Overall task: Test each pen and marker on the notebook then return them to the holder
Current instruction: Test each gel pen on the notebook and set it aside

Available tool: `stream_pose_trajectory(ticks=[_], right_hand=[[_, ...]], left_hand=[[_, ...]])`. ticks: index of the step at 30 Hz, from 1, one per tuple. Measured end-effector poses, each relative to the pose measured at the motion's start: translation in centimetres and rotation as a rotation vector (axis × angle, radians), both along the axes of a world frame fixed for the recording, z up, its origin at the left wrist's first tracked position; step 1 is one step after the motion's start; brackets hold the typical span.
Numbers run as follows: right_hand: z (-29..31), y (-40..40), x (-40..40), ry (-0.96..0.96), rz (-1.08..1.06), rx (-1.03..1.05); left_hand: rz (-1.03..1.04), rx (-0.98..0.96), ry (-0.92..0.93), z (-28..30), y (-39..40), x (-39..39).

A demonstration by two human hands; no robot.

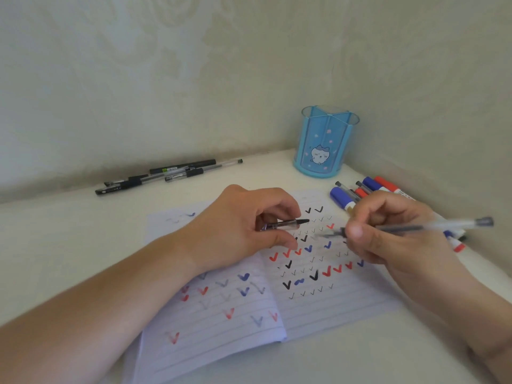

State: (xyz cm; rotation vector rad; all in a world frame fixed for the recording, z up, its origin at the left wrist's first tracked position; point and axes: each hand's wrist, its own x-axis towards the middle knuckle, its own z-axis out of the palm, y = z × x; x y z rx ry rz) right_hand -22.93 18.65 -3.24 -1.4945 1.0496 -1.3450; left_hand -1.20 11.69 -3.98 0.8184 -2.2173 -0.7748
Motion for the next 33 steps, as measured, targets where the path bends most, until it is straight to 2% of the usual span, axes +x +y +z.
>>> stream_pose_trajectory(ticks=[3,15,18,23,33], right_hand=[[0.4,0.0,-0.2,-0.023,0.080,-0.010],[0.2,-0.1,-0.1,-0.073,0.043,-0.013],[0.2,0.0,0.3,-0.030,0.070,-0.008],[0.3,-0.1,0.1,-0.082,0.021,-0.043],[0.1,0.2,1.1,0.035,0.017,-0.041]], left_hand=[[0.006,-0.022,0.005,-0.1,0.1,-0.1],[0.018,-0.027,0.122,0.3,0.6,-0.3],[0.016,-0.041,0.120,0.3,0.7,-0.3],[0.011,-0.047,0.130,0.3,0.7,-0.3],[-0.079,-0.130,0.123,0.1,1.3,-0.5]])
